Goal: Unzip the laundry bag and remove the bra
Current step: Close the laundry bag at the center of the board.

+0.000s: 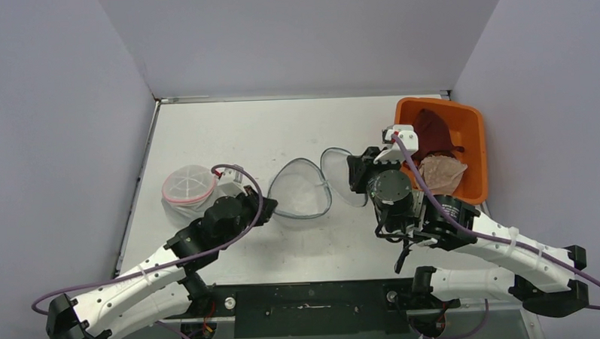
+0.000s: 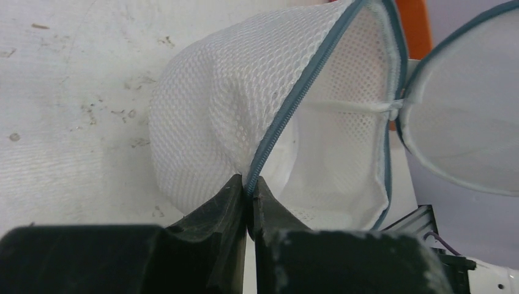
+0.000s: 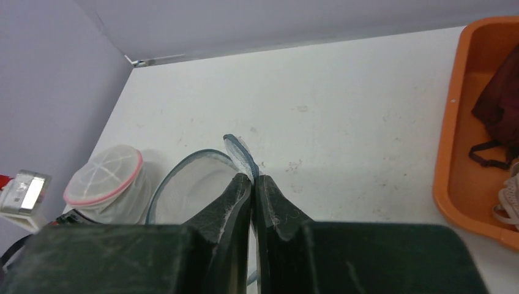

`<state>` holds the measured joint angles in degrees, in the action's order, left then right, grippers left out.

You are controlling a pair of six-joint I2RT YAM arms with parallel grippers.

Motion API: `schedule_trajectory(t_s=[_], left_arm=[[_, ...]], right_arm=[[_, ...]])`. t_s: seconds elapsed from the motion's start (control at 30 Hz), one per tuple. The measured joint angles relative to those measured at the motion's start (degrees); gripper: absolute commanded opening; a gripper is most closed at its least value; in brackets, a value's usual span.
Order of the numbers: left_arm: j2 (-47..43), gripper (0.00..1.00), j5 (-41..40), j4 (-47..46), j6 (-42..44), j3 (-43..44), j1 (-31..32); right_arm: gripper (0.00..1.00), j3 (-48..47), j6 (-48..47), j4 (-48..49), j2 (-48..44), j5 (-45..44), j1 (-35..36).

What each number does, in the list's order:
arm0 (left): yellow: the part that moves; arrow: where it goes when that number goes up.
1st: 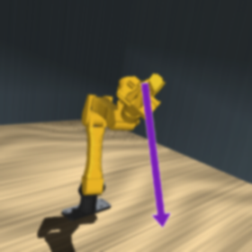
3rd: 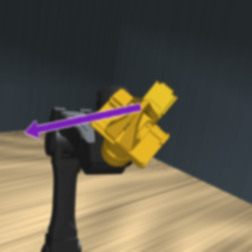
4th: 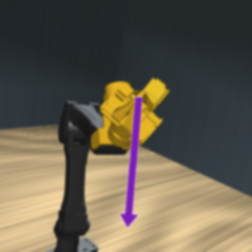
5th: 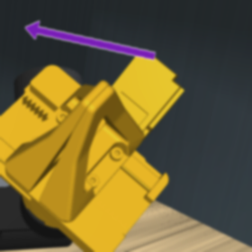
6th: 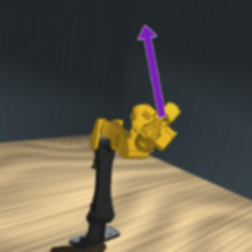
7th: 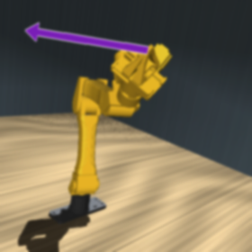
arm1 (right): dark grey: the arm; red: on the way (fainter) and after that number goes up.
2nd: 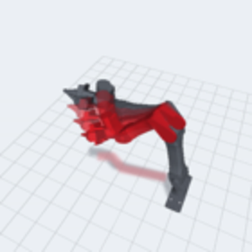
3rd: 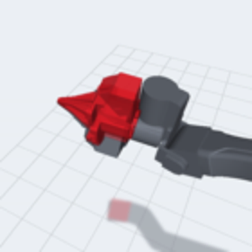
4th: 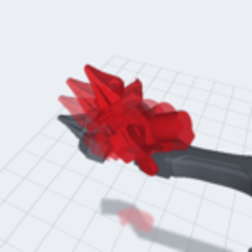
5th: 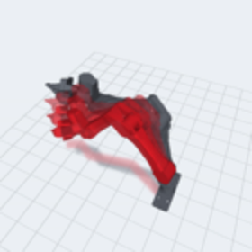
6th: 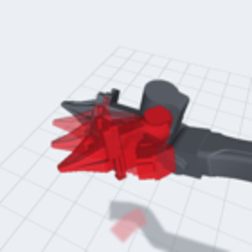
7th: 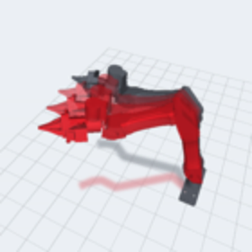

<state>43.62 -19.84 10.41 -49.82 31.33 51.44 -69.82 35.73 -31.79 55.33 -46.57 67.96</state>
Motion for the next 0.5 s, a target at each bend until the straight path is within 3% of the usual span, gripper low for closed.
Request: schedule_trajectory(t_s=[0.3, 0.5], left_arm=[[5.18, 0.24, 2.4, -2.01, 0.44, -0.9, -0.61], [9.51, 0.54, 3.98, 0.13, 1.01, -1.05, -1.05]], right_arm=[[0.05, 5.55, -1.16, -2.97, 3.54, -3.56, 0.0], [0.05, 8.24, 0.24, -5.64, 4.74, -3.5, 0.02]])
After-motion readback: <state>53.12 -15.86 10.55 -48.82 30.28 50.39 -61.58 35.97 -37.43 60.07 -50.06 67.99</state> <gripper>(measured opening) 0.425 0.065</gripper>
